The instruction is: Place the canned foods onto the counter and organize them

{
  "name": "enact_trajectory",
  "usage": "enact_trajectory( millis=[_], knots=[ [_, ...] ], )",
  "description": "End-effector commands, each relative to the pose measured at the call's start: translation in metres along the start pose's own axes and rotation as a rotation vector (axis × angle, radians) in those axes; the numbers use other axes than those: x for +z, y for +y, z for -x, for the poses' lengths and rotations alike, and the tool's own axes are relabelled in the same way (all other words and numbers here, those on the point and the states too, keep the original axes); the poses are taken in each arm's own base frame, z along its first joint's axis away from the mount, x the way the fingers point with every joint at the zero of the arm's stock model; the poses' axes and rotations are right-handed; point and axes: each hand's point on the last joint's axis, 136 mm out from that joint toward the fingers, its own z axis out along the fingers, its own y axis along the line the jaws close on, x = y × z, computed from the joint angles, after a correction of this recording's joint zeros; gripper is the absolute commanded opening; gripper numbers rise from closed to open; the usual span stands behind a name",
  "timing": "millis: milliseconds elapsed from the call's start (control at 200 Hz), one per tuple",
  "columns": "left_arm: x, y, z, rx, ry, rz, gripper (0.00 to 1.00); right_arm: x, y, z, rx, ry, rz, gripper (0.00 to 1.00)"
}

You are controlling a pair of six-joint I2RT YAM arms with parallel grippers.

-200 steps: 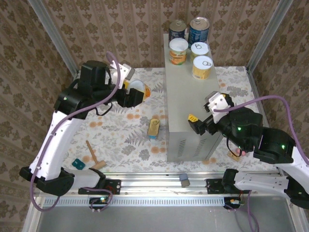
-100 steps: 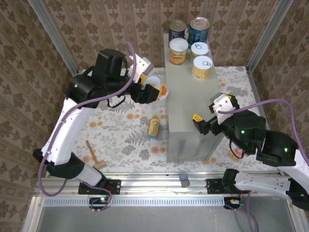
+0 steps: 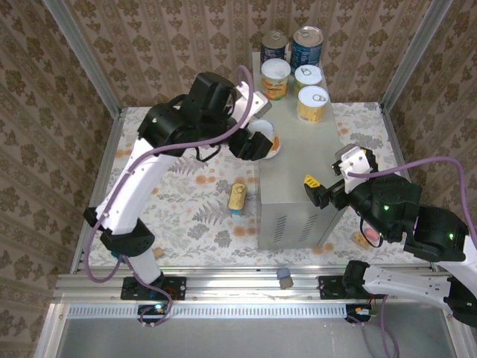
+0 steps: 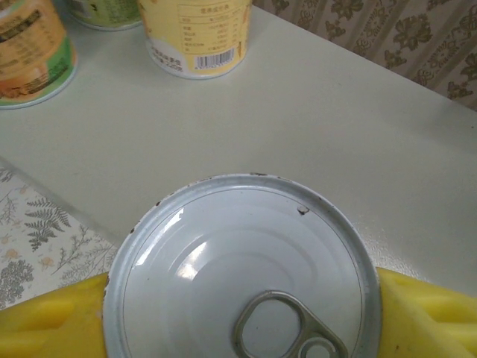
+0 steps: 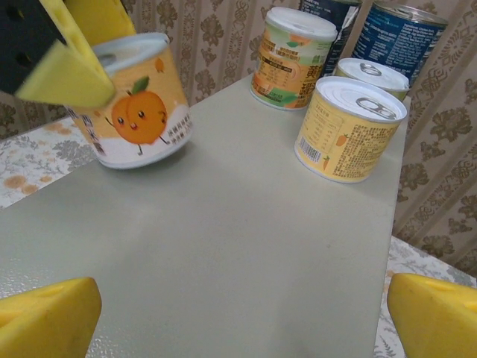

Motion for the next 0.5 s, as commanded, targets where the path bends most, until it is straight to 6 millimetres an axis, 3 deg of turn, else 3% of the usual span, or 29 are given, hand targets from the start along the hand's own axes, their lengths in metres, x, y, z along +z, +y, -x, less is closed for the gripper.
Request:
enact_trajectory(
  millis=[0,495],
  knots=[
    [-0.005,-0.006,0.018,0.050,-0.056,0.014,0.62,-0.006,-0.009,-0.001,0.030,-0.006,-0.030,1.00],
    [0.050,-0.024,0.018,0.071,-0.005,-0.005,0.64,-0.011,-0.017,-0.003,0.046,-0.010,-0.055,1.00]
  ],
)
